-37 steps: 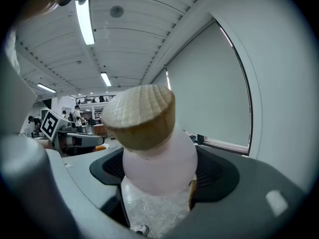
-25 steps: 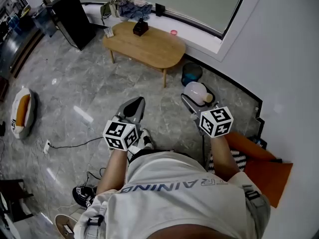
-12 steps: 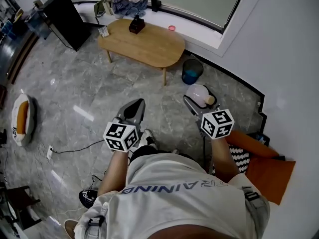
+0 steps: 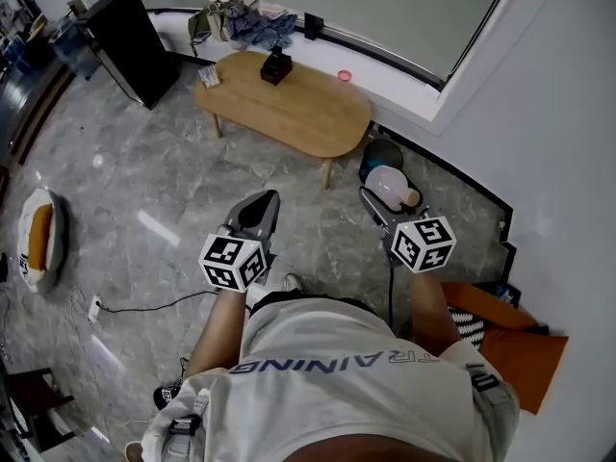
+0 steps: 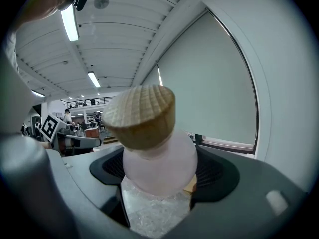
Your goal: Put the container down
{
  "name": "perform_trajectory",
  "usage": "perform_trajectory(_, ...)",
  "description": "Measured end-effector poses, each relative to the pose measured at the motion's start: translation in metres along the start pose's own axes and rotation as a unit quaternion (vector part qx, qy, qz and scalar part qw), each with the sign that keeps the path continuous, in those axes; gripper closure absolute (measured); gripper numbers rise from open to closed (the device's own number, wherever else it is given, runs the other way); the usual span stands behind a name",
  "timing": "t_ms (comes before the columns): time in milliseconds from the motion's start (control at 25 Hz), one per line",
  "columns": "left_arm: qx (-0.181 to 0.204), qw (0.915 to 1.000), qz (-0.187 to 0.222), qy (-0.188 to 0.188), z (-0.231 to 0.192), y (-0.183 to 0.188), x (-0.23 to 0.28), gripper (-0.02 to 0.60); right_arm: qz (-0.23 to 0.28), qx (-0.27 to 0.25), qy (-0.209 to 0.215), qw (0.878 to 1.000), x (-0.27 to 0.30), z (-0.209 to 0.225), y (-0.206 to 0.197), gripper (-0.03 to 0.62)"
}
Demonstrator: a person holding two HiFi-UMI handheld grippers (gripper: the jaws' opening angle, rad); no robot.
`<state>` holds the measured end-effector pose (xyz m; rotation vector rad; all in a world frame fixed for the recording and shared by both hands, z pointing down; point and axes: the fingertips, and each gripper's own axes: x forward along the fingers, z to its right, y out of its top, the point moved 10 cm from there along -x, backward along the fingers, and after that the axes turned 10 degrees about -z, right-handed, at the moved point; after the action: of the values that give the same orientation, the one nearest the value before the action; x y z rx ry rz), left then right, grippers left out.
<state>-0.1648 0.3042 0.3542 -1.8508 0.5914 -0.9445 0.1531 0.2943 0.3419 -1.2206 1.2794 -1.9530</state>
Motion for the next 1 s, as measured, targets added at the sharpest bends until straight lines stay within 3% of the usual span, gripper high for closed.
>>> perform_trajectory(120,0.003,0.9999,0.011,0.003,-0.028,0.012,0.002,0.581,0.004,-0.005,0.001,1.000,0.030,-0.005,0.015,0.183)
perform_trajectory(320,-0.027,0.9995,0.014,0.012,-0.083,0.018,-0.002,0.581,0.012,-0.008,0.002,1.000,0.070,-0.026,0.030,0.183)
perform_trajectory(520,-0.032,0.9994,0.013,0.007,-0.108,0.028,0.011,0.581,-0.007,-0.020,0.005,1.000,0.098,-0.031,0.041,0.183)
perform_trajectory(760,-0.038,0.9993,0.003,0.001,-0.124,0.039,0.049,0.581,-0.019,-0.024,0.007,0.999,0.132,-0.005,0.057,0.183)
perform_trajectory(1000,-0.049,0.9983,-0.003,0.030,-0.151,0.062,0.094,0.581,-0.012,-0.023,0.029,0.999,0.188,0.034,0.083,0.183)
